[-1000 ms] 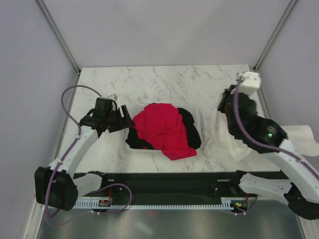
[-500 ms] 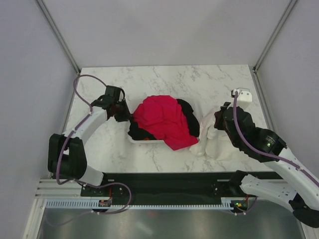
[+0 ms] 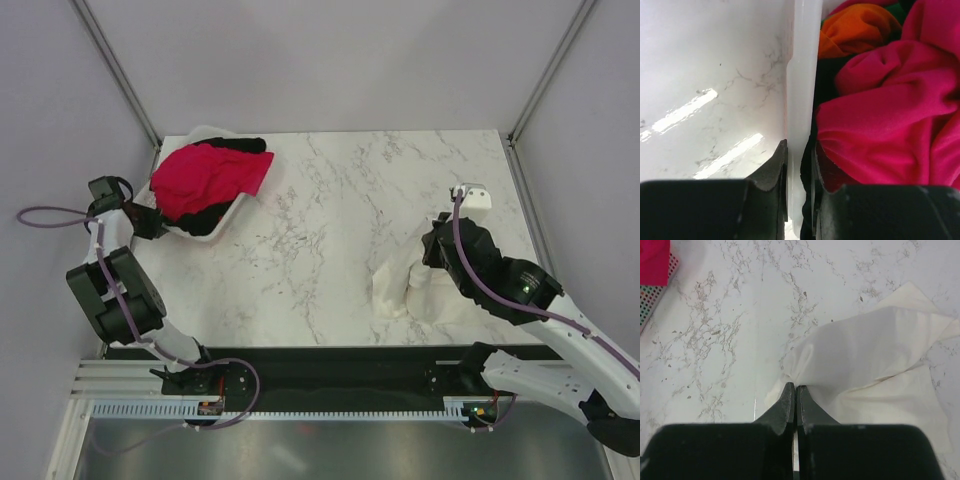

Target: Fold and stack the t-shirts

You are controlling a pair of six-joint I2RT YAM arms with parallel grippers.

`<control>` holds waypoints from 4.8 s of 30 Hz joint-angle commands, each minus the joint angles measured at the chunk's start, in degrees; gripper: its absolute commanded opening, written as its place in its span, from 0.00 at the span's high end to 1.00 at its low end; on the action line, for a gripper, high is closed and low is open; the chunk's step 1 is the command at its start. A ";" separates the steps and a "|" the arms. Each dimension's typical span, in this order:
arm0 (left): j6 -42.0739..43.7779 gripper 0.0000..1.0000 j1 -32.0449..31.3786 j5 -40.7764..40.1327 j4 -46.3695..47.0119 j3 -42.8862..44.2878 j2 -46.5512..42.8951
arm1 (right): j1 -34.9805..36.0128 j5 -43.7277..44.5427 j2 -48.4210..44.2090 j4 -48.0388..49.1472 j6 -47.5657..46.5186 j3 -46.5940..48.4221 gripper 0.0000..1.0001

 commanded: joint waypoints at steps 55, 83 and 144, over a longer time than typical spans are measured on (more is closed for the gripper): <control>-9.63 0.16 -88.94 -13.22 18.95 -8.13 5.96 | -7.72 -4.31 -4.46 -9.41 17.44 -12.43 0.02; -8.07 0.98 -90.00 -29.98 1.41 -5.31 -7.86 | -18.09 -21.01 5.90 12.23 7.25 -18.18 1.00; -11.74 0.98 -76.74 3.37 2.35 22.74 0.18 | -12.11 -41.75 -12.74 14.13 -3.21 -18.49 0.23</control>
